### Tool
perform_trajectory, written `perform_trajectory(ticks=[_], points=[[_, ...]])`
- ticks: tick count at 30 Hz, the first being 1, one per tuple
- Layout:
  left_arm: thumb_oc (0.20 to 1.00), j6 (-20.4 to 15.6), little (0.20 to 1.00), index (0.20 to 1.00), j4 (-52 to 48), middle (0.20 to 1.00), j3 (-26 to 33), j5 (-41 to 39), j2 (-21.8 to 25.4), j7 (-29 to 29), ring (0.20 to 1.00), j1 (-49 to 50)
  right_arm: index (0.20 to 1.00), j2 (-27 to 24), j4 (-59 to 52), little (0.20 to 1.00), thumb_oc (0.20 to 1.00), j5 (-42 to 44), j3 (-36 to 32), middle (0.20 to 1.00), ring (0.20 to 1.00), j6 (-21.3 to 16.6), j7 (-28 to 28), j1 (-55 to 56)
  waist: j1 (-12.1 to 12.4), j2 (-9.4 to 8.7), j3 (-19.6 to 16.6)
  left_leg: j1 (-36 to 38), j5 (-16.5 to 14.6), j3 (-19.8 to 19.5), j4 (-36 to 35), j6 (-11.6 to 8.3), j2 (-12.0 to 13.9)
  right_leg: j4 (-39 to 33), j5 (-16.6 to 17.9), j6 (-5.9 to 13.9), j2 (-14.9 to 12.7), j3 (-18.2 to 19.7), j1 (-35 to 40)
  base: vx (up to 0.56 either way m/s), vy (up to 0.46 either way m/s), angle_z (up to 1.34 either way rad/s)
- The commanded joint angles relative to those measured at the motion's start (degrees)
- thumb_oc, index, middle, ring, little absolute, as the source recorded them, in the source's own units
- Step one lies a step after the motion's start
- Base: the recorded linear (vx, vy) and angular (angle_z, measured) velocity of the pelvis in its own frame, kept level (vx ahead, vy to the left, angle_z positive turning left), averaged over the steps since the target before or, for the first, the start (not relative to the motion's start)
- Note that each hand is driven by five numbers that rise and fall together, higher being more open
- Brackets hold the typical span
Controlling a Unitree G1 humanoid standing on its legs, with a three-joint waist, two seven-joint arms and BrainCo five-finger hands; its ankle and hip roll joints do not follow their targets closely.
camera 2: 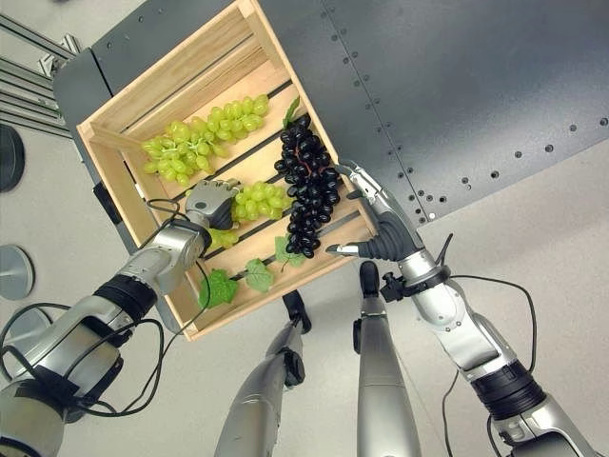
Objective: Pick up the fruits from the basket on one side to the basket on the other side
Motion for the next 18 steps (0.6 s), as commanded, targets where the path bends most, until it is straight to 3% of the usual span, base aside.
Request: perform_trajectory(ticks=[1, 18], points=[[0.2, 1.1, 0.2, 0.2, 6.6, 0.2, 1.6, 2.2, -2.1, -0.9, 0.2, 1.2, 1.0, -0.7, 0.6, 1.0, 1.0, 3.2, -2.4, 1.0, 1.0, 1.0, -1.4, 5.4, -2.0, -0.24, -0.3, -6.0, -7.2, -3.3, 11.3, -0.44, 2.3, -6.4, 0.6, 6.44, -0.1, -0.7, 3.4, 0.0, -0.014, -0.04], [0.2, 0.4, 0.2, 0.2, -2.2, 0.2, 6.2, -1.1, -0.6, -0.2, 0.2, 4.9, 1.0, -0.3, 1.5, 1.0, 1.0, 4.1, -2.6, 1.0, 1.0, 1.6, -0.8, 4.6, -1.5, -0.44, -0.3, -5.4, -8.2, -3.9, 12.9, -0.16, 2.1, -5.6, 0.4, 6.05, 0.0, -1.0, 4.6, 0.0, 0.0, 0.0]])
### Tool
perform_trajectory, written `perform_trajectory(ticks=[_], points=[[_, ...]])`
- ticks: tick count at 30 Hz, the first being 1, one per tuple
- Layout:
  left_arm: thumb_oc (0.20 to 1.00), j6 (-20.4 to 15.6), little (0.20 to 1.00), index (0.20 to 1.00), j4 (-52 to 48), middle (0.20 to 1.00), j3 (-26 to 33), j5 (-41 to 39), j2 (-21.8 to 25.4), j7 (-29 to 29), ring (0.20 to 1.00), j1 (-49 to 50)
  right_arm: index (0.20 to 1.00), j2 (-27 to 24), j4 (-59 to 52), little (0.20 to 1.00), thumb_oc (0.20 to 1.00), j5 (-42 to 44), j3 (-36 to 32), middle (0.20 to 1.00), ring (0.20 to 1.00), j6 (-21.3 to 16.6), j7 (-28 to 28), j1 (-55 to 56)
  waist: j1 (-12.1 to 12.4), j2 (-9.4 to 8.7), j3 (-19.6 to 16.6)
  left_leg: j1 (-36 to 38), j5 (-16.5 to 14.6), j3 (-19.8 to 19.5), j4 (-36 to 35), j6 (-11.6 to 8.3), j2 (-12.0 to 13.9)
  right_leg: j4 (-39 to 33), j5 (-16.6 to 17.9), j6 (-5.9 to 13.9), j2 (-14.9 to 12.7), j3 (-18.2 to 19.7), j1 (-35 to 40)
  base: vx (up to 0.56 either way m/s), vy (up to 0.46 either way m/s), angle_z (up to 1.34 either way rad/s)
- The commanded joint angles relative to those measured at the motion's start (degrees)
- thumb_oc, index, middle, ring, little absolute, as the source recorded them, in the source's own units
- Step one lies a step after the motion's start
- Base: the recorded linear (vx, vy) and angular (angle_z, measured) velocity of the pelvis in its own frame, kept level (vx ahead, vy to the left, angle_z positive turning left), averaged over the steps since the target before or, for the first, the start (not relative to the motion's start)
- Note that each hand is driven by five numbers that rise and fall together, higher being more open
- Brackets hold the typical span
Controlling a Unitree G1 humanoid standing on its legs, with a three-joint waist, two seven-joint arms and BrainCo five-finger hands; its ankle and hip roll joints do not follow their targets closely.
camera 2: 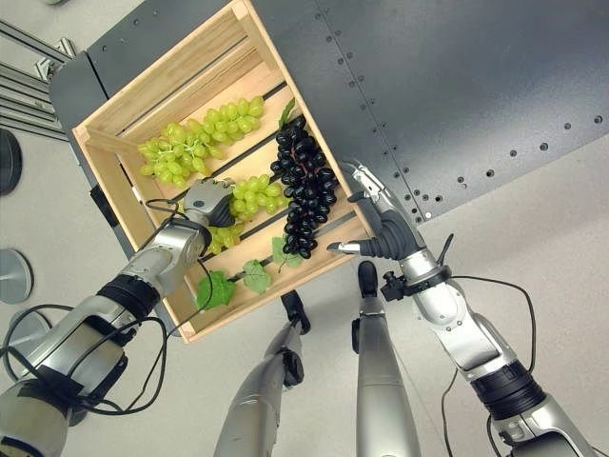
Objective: Pick up the fruits from the basket on one side to the basket on the other side
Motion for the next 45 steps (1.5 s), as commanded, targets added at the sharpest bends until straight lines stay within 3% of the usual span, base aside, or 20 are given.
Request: perform_trajectory(ticks=[1, 4, 10, 18, 28, 34, 37, 39, 40, 43, 45], points=[[0.2, -0.4, 0.2, 0.2, -0.9, 0.2, 3.8, -1.0, 0.4, 0.1, 0.2, 3.5, 1.0, -0.3, 1.0, 1.0, 1.0, 1.9, -2.5, 1.0, 1.0, 1.4, -0.7, 4.6, -1.3, -0.41, -0.3, -5.4, -7.8, -3.8, 12.0, 0.01, 1.8, -6.3, 0.1, 6.37, -0.3, -1.1, 4.2, 0.0, 0.0, 0.0], [0.2, -1.8, 0.2, 0.2, -7.6, 0.2, 9.5, -6.2, 2.0, 2.1, 0.2, 7.2, 1.0, 0.5, 3.4, 1.0, 1.0, 3.7, -3.5, 1.0, 1.0, 1.9, -0.3, 6.0, -0.9, -0.43, -0.3, -3.5, -8.0, -4.1, 12.2, 0.03, 1.7, -6.4, 0.1, 6.28, -0.5, -1.3, 6.4, 0.0, 0.0, 0.0], [0.2, -4.4, 0.2, 0.2, -20.7, 0.2, 17.5, -8.0, 6.9, 3.8, 0.2, 15.1, 1.0, 1.6, 6.6, 1.0, 1.0, 3.4, -3.9, 1.0, 1.0, 2.5, 1.0, 8.6, -0.2, -1.12, -0.3, 3.0, -8.0, -4.8, 10.8, -0.04, 1.4, -7.4, -0.2, 6.06, -1.1, -2.1, 13.3, 0.01, -0.019, 0.05], [0.2, -8.8, 0.2, 0.2, -34.5, 0.2, 27.5, -10.1, 12.6, 5.2, 0.2, 25.6, 1.0, 1.6, 10.1, 1.0, 1.0, 3.5, -5.0, 1.0, 1.0, 2.9, 4.6, 13.0, 2.5, -1.89, -2.6, 11.3, -7.4, -7.0, 7.8, 0.01, 0.5, -10.5, -0.3, 6.33, -2.0, -3.9, 23.4, 0.07, -0.005, 0.12], [0.2, -12.3, 0.2, 0.2, -41.1, 0.2, 29.7, -10.2, 15.9, 2.6, 0.2, 29.2, 1.0, 2.4, 11.3, 1.0, 1.0, 7.5, -6.0, 1.0, 1.0, 3.0, 9.5, 16.7, 4.0, -3.54, -8.1, 18.6, -7.4, -8.2, 3.9, -0.01, 0.4, -15.2, -0.1, 6.79, -1.6, -5.6, 32.2, 0.06, 0.015, 0.08], [0.2, -15.3, 0.2, 0.2, -42.4, 0.2, 22.7, -6.7, 18.2, -1.4, 0.2, 26.3, 1.0, 2.3, 10.7, 1.0, 1.0, 7.3, -3.9, 1.0, 1.0, 3.3, 11.7, 16.4, 4.5, -5.1, -12.6, 23.2, -7.1, -7.7, 0.3, -0.19, 0.2, -19.9, 0.6, 7.2, -0.9, -5.9, 37.0, 0.06, -0.015, -0.02], [0.2, -18.4, 0.2, 0.2, -40.5, 0.2, 12.2, -1.8, 21.8, -3.7, 0.2, 20.1, 1.0, 1.5, 9.8, 1.0, 1.0, 8.1, -0.1, 1.0, 1.0, 5.2, 14.3, 14.4, 4.2, -6.08, -15.9, 26.4, -7.0, -6.7, -1.2, -0.41, 0.6, -21.4, 0.8, 7.7, -0.8, -5.3, 39.5, 0.08, -0.03, -0.08], [0.2, -18.9, 0.2, 0.2, -39.5, 0.2, 9.3, -1.3, 21.9, -4.0, 0.2, 17.9, 1.0, 1.6, 9.8, 1.0, 1.0, 8.1, 0.5, 1.0, 1.0, 5.7, 14.5, 13.8, 4.3, -6.32, -16.4, 27.1, -7.1, -6.6, -1.5, -0.44, 0.7, -21.7, 0.8, 7.74, -0.7, -5.2, 40.2, 0.07, -0.009, -0.12], [0.2, -21.2, 0.2, 0.2, -39.4, 0.2, 2.2, 0.2, 22.5, -5.9, 0.2, 13.0, 1.0, 1.5, 10.4, 1.0, 1.0, 9.9, 2.5, 1.0, 1.0, 7.7, 16.4, 11.2, 4.5, -6.5, -17.6, 29.0, -7.0, -5.9, -2.7, -0.56, 0.8, -23.1, 1.1, 7.98, -0.7, -5.3, 42.0, 0.07, 0.019, -0.08], [0.2, -22.8, 0.2, 0.2, -38.6, 0.2, -5.2, 0.4, 21.6, -7.4, 0.2, 7.3, 1.0, 3.1, 11.4, 1.0, 1.0, 18.1, 6.1, 1.0, 1.0, 9.8, 18.9, 8.1, 4.1, -6.15, -19.7, 30.9, -7.0, -4.9, -4.2, -0.55, 0.9, -24.9, 1.8, 8.37, -0.5, -5.0, 43.4, 0.08, 0.03, -0.08], [0.2, -23.5, 0.2, 0.2, -37.2, 0.2, -8.9, 0.7, 21.2, -7.2, 0.2, 4.5, 1.0, 4.7, 11.8, 1.0, 1.0, 19.0, 9.0, 1.0, 1.0, 10.9, 19.5, 4.9, 4.3, -6.19, -20.9, 32.3, -6.8, -4.1, -5.5, -0.49, 1.1, -26.2, 2.2, 8.49, -0.4, -4.5, 44.4, 0.09, 0.012, -0.23]])
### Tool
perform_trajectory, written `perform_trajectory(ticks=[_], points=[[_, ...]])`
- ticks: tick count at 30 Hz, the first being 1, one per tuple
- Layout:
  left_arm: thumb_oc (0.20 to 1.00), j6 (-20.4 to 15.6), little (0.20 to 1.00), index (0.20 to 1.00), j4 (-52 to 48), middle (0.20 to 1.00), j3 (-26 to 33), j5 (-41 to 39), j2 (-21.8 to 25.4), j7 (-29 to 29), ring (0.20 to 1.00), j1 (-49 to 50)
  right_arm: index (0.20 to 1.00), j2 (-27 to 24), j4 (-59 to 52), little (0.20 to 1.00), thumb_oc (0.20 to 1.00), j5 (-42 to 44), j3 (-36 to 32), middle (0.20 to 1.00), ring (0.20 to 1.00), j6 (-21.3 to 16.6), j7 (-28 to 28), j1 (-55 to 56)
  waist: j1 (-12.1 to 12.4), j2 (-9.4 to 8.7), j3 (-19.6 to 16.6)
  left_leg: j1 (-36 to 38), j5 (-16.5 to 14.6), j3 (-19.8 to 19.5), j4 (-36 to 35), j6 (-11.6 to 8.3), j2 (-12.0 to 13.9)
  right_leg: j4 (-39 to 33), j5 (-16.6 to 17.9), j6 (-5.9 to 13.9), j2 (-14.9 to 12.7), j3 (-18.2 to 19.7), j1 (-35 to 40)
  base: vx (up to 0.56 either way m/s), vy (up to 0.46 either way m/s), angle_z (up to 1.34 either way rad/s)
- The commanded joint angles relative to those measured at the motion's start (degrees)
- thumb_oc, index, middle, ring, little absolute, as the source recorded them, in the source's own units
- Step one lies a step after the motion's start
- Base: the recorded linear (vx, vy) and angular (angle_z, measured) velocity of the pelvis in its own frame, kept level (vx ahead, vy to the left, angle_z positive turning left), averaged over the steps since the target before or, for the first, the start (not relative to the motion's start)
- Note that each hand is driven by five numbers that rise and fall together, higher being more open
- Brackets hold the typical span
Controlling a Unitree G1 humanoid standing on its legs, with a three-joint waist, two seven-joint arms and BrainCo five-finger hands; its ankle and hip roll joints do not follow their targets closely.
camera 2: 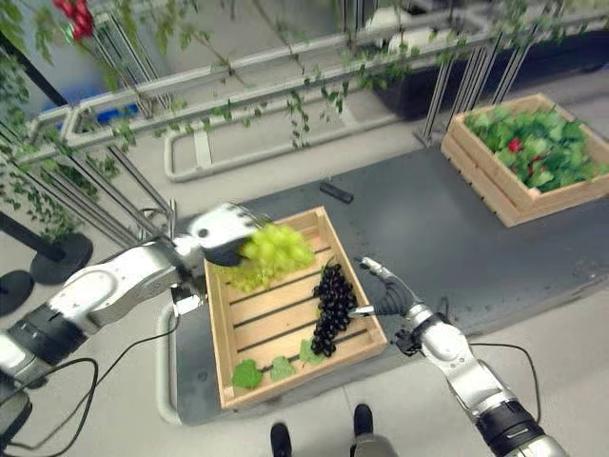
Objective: Pick up the fruits from the basket on one side to the basket on the other side
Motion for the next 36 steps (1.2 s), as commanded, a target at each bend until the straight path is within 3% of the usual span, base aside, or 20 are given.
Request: perform_trajectory(ticks=[1, 5, 14, 19, 25, 36], points=[[0.2, -0.6, 0.2, 0.2, 3.4, 0.2, -0.5, 0.6, -1.3, 0.5, 0.2, -4.1, 1.0, 2.1, -1.0, 1.0, 1.0, 6.7, 3.2, 1.0, 1.0, 1.3, 1.4, -3.4, 0.7, -2.8, -4.0, -0.9, -4.2, -0.5, 2.8, 0.69, -1.3, -7.5, 1.1, 6.94, -3.1, 0.3, 5.0, 0.09, -0.007, -0.31], [0.2, -1.5, 0.2, 0.2, 3.5, 0.2, -4.6, -0.1, -2.9, -0.7, 0.2, -9.0, 1.0, 4.4, 0.9, 1.0, 1.0, 17.4, 8.3, 1.0, 1.0, 3.8, 4.1, -6.6, 0.5, -2.78, -5.5, 1.0, -4.2, -0.3, 2.4, 0.5, -1.2, -7.9, 0.7, 6.8, -2.9, 0.1, 6.9, 0.07, -0.013, -0.16], [0.2, -4.8, 0.2, 0.2, -0.5, 0.2, -17.0, -3.6, 2.1, -4.2, 0.2, -19.2, 1.0, -3.5, -1.3, 1.0, 1.0, 38.9, 19.9, 1.0, 1.0, 10.7, 11.2, -13.6, 0.8, -3.44, -8.4, 3.1, -4.4, -1.1, 1.9, -0.06, -1.2, -8.7, 0.0, 6.52, -2.6, -1.5, 10.0, 0.06, -0.013, 0.05], [0.2, -3.5, 0.2, 0.2, -1.1, 0.2, -21.6, -4.9, 2.3, -6.2, 0.2, -22.4, 1.0, -5.2, -1.0, 1.0, 1.0, 41.2, 27.0, 1.0, 1.0, 12.0, 9.8, -21.6, 1.0, -3.56, -8.3, 3.6, -4.4, -1.3, 1.8, -0.09, -1.0, -9.0, 0.0, 6.44, -2.7, -1.9, 10.6, 0.0, -0.001, 0.04], [0.2, -2.0, 0.2, 0.2, 0.5, 0.2, -20.1, -4.2, 0.4, -7.6, 0.2, -20.2, 1.0, -3.8, -1.4, 1.0, 1.0, 39.5, 26.5, 1.0, 1.0, 11.7, 8.0, -24.0, 0.8, -3.81, -7.9, 3.7, -4.4, -1.5, 1.5, 0.07, -1.1, -8.9, 0.0, 6.39, -2.7, -2.0, 10.6, 0.0, 0.001, 0.01], [0.2, 0.8, 0.2, 0.2, 9.3, 0.2, -17.1, -0.4, -8.6, -9.9, 0.2, -10.9, 1.0, -2.9, -1.4, 1.0, 1.0, 37.2, 27.1, 1.0, 1.0, 12.2, 7.6, -26.3, 0.3, -3.7, -6.8, 3.3, -4.8, -1.5, 2.0, 0.56, -1.3, -8.4, 0.0, 6.13, -3.1, -1.7, 10.2, -0.01, 0.002, -0.01]])
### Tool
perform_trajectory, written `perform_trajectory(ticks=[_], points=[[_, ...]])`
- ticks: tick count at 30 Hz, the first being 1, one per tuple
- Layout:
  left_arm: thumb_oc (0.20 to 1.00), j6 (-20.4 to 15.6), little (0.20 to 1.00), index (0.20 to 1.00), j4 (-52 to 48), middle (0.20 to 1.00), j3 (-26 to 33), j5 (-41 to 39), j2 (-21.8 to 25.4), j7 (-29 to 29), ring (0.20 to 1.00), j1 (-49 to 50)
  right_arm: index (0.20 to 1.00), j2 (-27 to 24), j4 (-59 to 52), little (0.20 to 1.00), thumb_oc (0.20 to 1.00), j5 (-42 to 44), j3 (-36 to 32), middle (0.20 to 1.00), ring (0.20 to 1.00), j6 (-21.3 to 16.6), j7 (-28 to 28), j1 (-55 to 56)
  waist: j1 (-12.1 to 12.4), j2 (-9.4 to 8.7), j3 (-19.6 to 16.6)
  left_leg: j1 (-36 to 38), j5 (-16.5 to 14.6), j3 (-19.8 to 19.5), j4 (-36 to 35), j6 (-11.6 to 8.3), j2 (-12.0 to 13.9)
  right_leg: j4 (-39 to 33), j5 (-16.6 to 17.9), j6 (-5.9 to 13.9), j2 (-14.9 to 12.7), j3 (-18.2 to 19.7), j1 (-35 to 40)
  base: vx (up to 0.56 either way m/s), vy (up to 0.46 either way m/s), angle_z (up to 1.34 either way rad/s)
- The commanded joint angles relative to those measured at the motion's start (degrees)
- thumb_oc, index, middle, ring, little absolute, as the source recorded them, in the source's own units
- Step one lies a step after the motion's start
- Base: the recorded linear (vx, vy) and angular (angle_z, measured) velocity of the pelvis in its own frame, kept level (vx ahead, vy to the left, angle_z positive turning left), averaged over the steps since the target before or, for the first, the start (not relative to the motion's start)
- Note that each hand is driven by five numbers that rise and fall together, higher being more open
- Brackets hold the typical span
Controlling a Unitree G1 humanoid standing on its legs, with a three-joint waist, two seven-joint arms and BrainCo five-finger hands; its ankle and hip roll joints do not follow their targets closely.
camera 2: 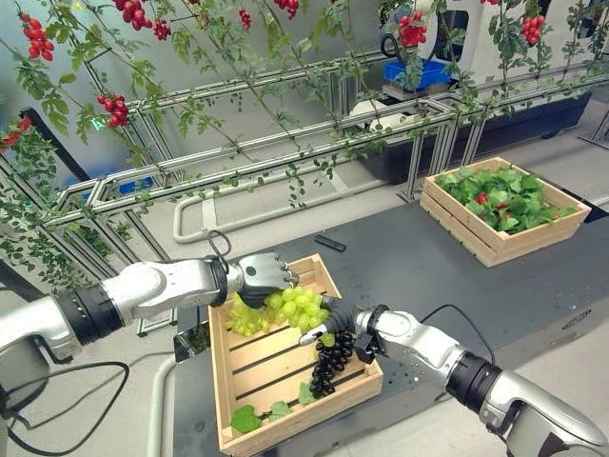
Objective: Pick up the fruits from the basket on one side to the basket on the other side
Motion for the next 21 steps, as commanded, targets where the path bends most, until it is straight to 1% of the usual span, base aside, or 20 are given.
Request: perform_trajectory(ticks=[1, 2, 5, 7, 10, 13, 16, 18, 21], points=[[0.2, 1.1, 0.2, 0.2, 2.4, 0.2, 3.1, 0.5, -3.9, -0.1, 0.2, -1.9, 1.0, 3.8, -3.4, 1.0, 1.0, -0.3, -1.9, 1.0, 1.0, -3.8, 0.1, -7.8, 0.3, -4.6, 0.6, -0.2, -3.8, -1.6, 2.9, 1.1, -2.1, -6.1, -0.3, 6.32, -4.0, -1.1, 6.2, 0.03, 0.013, -0.01], [0.2, 1.5, 0.2, 0.2, 2.9, 0.2, 3.9, 0.8, -5.1, -0.1, 0.2, -1.0, 1.0, 4.2, -3.0, 1.0, 1.0, -1.1, -2.2, 1.0, 1.0, -3.9, -0.1, -7.7, 0.3, -4.51, 0.5, 0.0, -4.3, -1.8, 2.8, 1.14, -2.2, -6.2, -0.7, 6.39, -3.9, -0.9, 6.4, -0.03, 0.0, 0.0], [0.2, 3.0, 0.2, 0.2, 4.7, 0.2, 6.4, 2.2, -8.4, 0.5, 0.2, 1.1, 1.0, 6.6, -0.1, 1.0, 1.0, -5.5, -3.6, 1.0, 1.0, -4.3, -1.7, -7.5, 0.2, -4.66, 0.7, -0.4, -3.9, -1.8, 2.9, 1.35, -2.3, -6.1, -0.2, 6.24, -3.9, -0.8, 5.9, -0.01, -0.001, 0.0], [0.2, 3.9, 0.2, 0.2, 5.7, 0.2, 8.5, 3.3, -10.6, 0.9, 0.2, 2.2, 1.0, 8.7, 1.0, 1.0, 1.0, -9.9, -5.3, 1.0, 1.0, -4.6, -2.5, -7.0, 0.2, -4.71, 0.6, -0.6, -3.9, -1.9, 2.9, 1.48, -2.3, -6.0, -0.2, 6.16, -3.9, -0.6, 5.7, 0.0, 0.0, 0.0], [0.2, 4.9, 0.2, 0.2, 7.1, 0.2, 11.3, 5.2, -13.2, 1.9, 0.2, 3.8, 1.0, 10.7, 1.5, 1.0, 1.0, -16.7, -7.3, 1.0, 1.0, -4.6, -3.3, -6.0, 0.0, -4.8, 0.4, -0.5, -4.1, -1.8, 2.8, 1.64, -2.3, -5.9, -0.3, 6.1, -3.8, -0.5, 5.6, 0.0, 0.0, 0.0], [0.2, 5.4, 0.2, 0.2, 8.6, 0.2, 12.2, 6.4, -15.4, 2.5, 0.2, 4.6, 1.0, 12.4, 3.4, 1.0, 1.0, -18.7, -7.9, 1.0, 1.0, -4.4, -3.6, -5.3, -0.1, -4.94, 0.2, -0.5, -4.2, -1.7, 2.9, 1.73, -2.3, -5.8, -0.4, 6.02, -3.7, -0.4, 5.6, 0.0, 0.0, 0.0], [0.2, 5.7, 0.2, 0.2, 9.3, 0.2, 12.7, 7.1, -16.5, 2.5, 0.2, 5.5, 1.0, 12.8, 2.6, 1.0, 1.0, -19.7, -8.2, 1.0, 1.0, -4.1, -2.9, -4.8, -0.2, -5.16, 0.0, -0.6, -4.2, -1.8, 2.9, 1.82, -2.3, -5.7, -0.5, 5.96, -3.7, -0.4, 5.5, 0.0, 0.0, 0.0], [0.2, 5.7, 0.2, 0.2, 9.7, 0.2, 12.5, 7.3, -17.3, 2.6, 0.2, 5.4, 1.0, 13.7, 4.0, 1.0, 1.0, -19.9, -7.4, 1.0, 1.0, -3.8, -2.6, -5.3, -0.2, -5.22, 0.0, -0.7, -4.2, -1.9, 2.9, 1.85, -2.3, -5.6, -0.5, 5.92, -3.7, -0.4, 5.4, 0.0, 0.0, 0.0], [0.2, 5.7, 0.2, 0.2, 10.0, 0.2, 12.4, 7.4, -17.5, 2.2, 0.2, 5.5, 1.0, 14.2, 4.7, 1.0, 1.0, -20.2, -6.7, 1.0, 1.0, -3.6, -2.0, -5.8, -0.2, -5.36, 0.1, -0.8, -4.3, -2.0, 3.1, 1.88, -2.3, -5.5, -0.6, 5.85, -3.7, -0.4, 5.3, 0.0, 0.0, 0.0]])
